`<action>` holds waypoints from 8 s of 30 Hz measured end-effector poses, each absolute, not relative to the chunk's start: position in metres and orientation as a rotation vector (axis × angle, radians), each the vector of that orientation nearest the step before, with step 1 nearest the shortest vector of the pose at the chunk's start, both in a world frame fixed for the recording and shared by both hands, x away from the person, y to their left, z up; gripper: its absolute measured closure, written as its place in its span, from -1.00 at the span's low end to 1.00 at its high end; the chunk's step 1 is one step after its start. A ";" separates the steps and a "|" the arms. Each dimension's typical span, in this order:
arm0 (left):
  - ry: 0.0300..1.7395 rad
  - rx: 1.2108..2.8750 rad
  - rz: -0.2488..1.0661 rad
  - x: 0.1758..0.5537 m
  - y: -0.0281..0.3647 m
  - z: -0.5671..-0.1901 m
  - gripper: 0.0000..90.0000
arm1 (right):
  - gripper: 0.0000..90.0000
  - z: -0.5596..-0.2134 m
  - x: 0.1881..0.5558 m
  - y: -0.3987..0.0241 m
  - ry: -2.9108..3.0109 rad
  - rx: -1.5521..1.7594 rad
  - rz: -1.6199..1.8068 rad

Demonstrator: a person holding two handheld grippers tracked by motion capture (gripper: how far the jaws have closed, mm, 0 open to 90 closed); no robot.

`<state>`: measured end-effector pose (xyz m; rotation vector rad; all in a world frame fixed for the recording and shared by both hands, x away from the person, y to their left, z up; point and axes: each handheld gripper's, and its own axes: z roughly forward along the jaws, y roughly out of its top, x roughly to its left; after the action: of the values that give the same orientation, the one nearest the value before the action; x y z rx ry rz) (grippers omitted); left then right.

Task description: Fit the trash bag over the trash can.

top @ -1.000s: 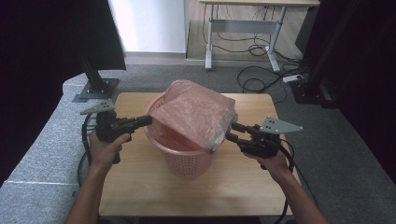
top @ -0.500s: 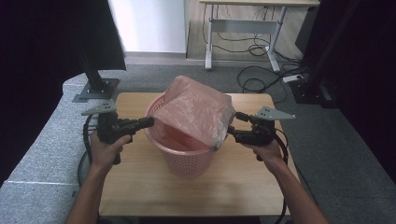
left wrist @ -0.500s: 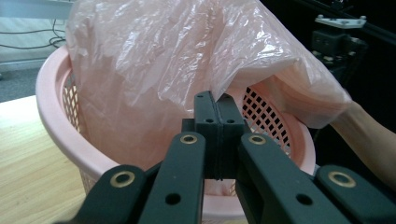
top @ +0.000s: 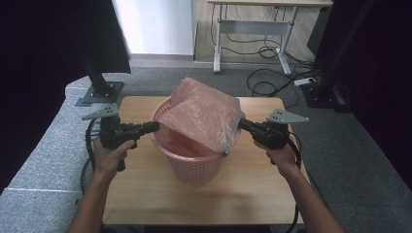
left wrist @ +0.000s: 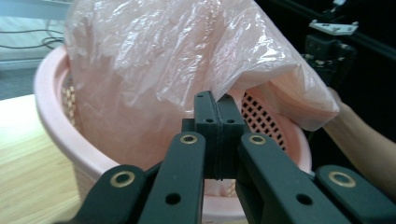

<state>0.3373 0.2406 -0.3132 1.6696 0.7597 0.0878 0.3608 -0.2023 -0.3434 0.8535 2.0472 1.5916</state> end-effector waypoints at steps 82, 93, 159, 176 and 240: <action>0.782 1.605 0.072 0.352 0.253 -0.302 0.99 | 1.00 -0.306 0.325 -0.216 1.978 0.688 1.692; 0.761 1.548 0.099 0.352 0.256 -0.294 0.88 | 1.00 -0.272 0.315 -0.253 1.892 0.689 1.695; 0.700 1.442 0.001 0.350 0.252 -0.265 1.00 | 1.00 -0.240 0.322 -0.276 1.867 0.723 1.552; 0.835 1.511 0.028 0.352 0.281 -0.299 1.00 | 1.00 -0.309 0.366 -0.293 1.938 0.940 1.471; 0.844 1.581 -0.001 0.361 0.267 -0.311 0.99 | 0.98 -0.334 0.329 -0.203 2.124 0.799 1.578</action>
<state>0.3611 0.2672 -0.3113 1.5810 0.8441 -0.0012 0.3293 -0.2026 -0.3345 0.7993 2.1243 1.5783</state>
